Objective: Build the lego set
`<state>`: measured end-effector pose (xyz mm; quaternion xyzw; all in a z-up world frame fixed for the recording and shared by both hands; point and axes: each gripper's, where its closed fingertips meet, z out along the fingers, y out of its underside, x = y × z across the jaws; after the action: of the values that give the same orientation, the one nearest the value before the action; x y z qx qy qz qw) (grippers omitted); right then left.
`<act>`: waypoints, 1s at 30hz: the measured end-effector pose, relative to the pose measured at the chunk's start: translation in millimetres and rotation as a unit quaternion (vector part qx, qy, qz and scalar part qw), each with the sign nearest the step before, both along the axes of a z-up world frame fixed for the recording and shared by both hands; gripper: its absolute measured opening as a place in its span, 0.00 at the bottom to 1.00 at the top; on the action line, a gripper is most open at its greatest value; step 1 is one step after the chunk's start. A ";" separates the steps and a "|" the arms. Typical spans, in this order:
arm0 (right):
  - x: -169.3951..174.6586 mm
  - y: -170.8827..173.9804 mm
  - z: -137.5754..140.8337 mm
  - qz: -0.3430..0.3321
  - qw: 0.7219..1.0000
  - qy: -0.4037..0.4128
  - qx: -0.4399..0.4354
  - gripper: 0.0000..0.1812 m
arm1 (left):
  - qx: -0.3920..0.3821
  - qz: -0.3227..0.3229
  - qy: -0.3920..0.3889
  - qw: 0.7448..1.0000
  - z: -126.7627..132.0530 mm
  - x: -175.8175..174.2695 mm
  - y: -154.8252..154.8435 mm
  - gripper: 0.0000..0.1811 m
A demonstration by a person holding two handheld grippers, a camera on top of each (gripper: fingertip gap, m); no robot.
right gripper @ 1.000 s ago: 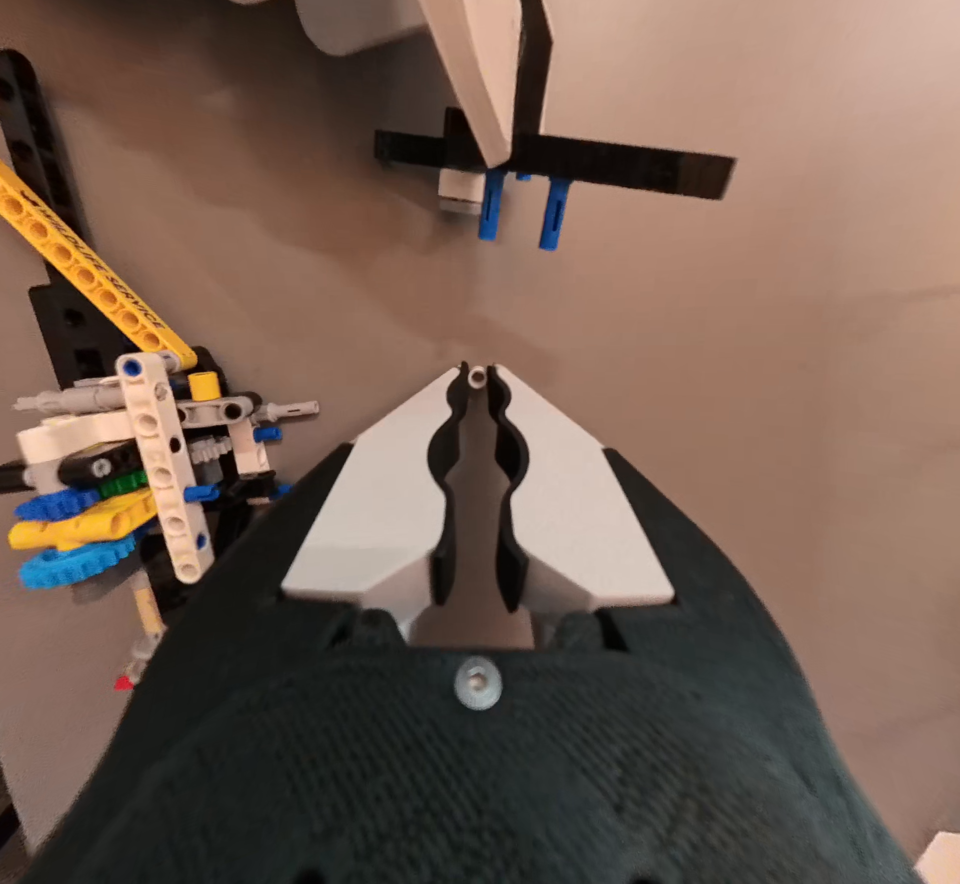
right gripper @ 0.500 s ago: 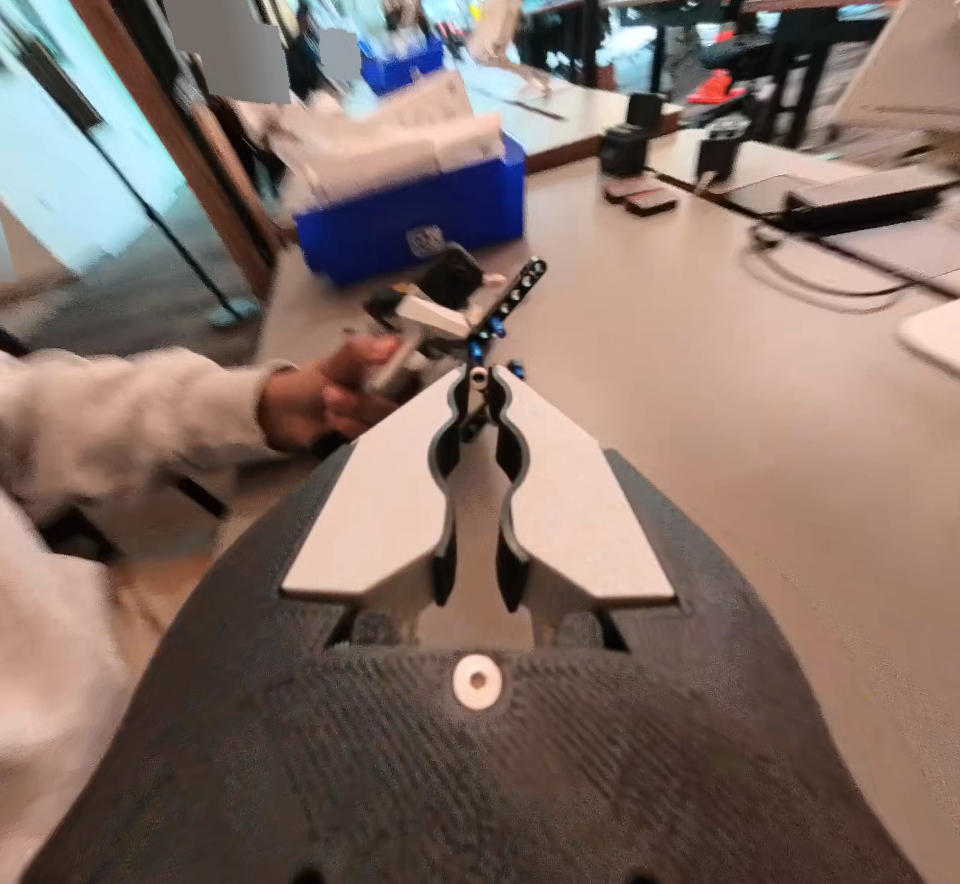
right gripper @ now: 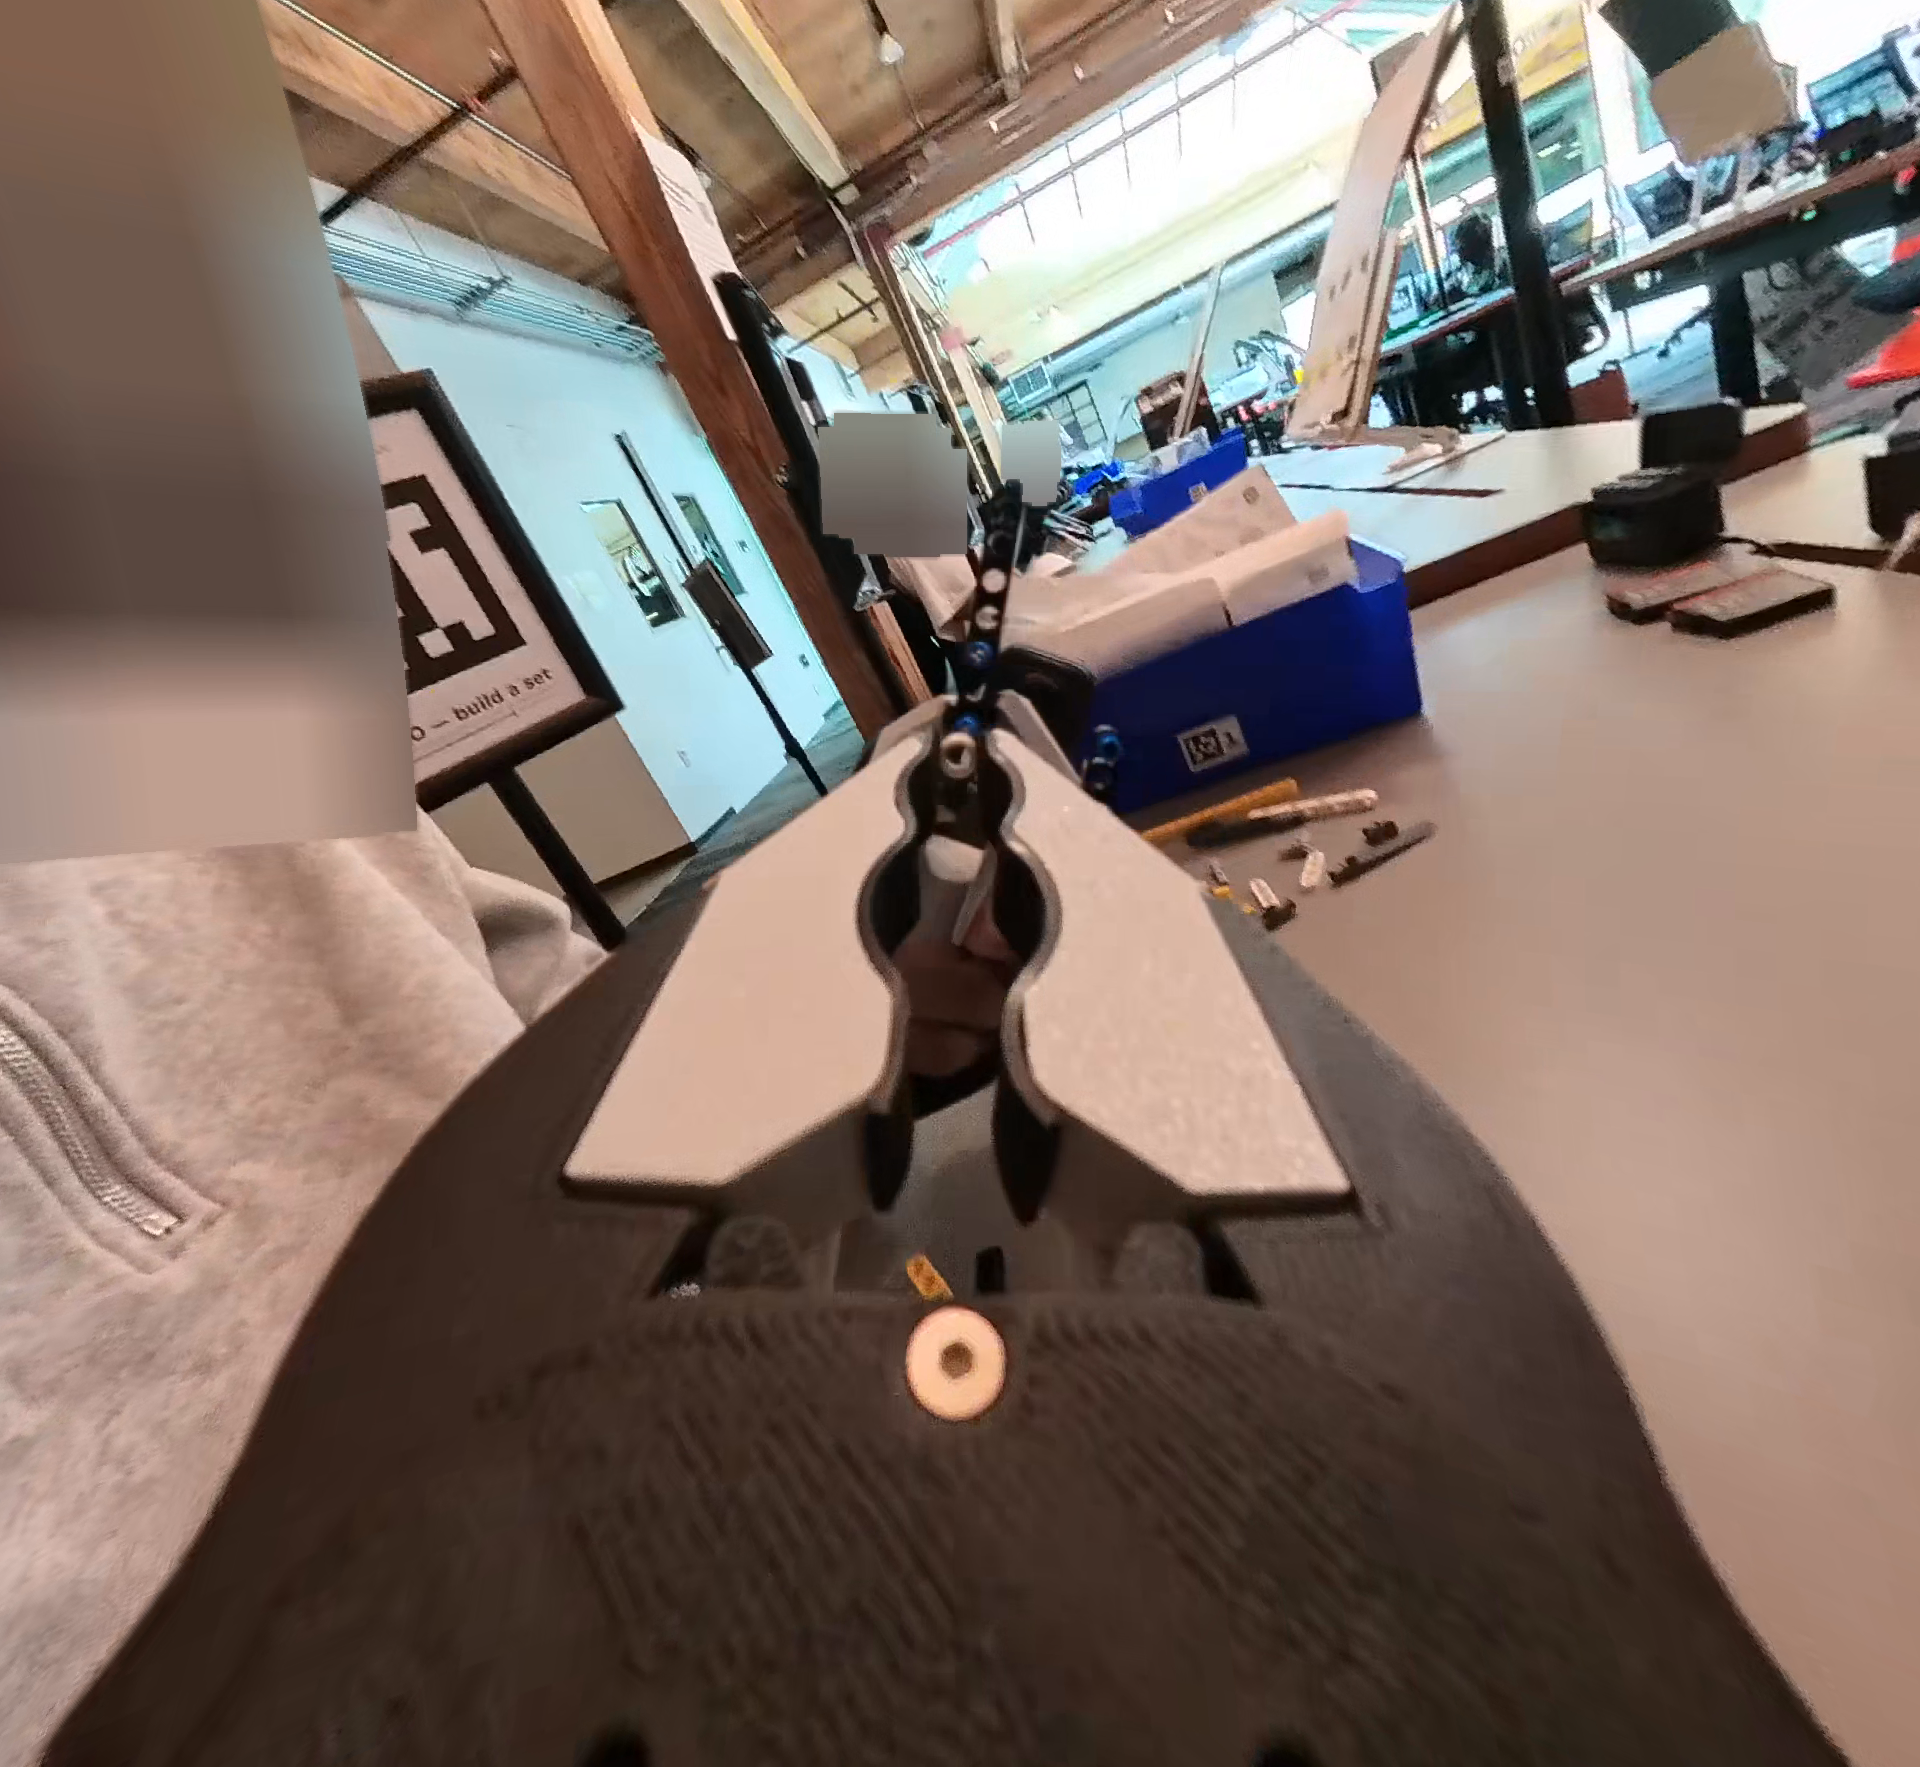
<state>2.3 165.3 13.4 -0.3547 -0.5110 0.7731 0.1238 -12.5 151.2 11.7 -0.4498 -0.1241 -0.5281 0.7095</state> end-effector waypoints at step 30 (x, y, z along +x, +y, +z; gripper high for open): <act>13.5 -21.6 31.2 0.020 0.999 0.029 -0.031 0.03 | 0.016 0.020 0.037 0.999 35.2 25.1 -16.9 0.03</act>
<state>15.8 143.7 44.5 -0.3255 -0.4897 0.8010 0.1125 12.6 134.3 47.0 -0.4547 -0.0982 -0.4984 0.7315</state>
